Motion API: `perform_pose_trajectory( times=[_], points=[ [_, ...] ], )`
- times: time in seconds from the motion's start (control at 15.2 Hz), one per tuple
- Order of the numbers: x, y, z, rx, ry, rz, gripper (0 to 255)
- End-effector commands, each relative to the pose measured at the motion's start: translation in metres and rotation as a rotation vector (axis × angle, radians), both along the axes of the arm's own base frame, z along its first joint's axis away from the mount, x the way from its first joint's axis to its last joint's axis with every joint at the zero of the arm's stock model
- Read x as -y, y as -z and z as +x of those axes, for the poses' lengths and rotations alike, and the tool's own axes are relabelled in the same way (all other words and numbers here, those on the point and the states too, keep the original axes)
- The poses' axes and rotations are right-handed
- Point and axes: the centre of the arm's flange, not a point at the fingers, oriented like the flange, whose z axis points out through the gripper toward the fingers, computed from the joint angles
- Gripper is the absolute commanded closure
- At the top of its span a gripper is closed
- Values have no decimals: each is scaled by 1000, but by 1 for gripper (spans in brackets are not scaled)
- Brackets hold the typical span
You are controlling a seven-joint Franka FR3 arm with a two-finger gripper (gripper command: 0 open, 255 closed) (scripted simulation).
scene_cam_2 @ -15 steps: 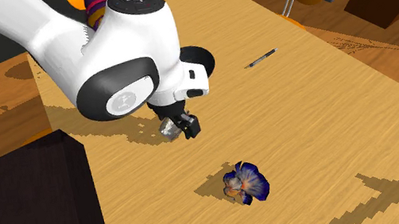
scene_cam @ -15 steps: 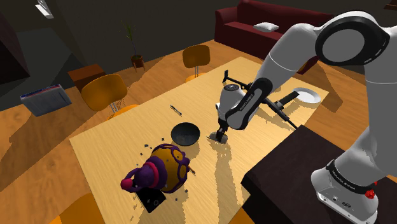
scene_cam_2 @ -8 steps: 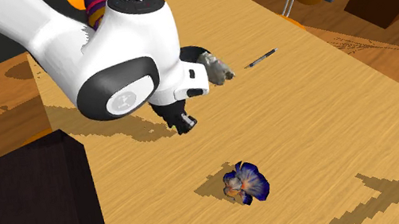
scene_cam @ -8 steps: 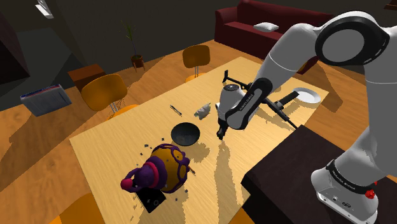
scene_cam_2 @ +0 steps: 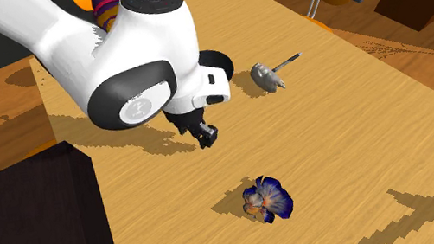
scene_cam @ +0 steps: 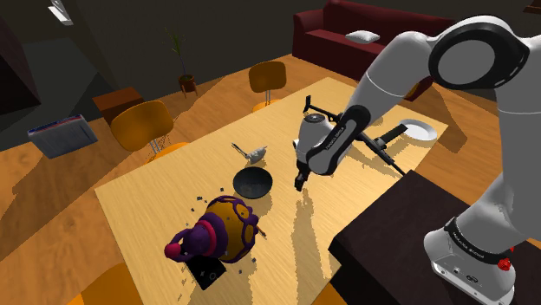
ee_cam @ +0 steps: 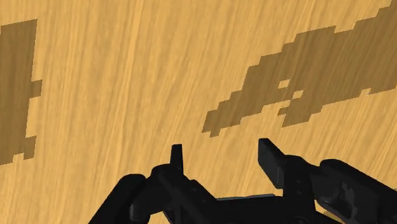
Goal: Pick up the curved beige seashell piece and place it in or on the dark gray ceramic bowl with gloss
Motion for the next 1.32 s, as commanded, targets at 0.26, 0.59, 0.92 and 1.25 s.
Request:
perform_pose_trajectory(
  times=[0.26,0.59,0.92,1.25],
  points=[
    [2,-6,69,34,-200,12,0],
    [-7,-15,129,65,-381,23,0],
    [-27,-26,187,96,-561,34,0],
    [-57,-38,239,127,-742,46,0]
  ],
)
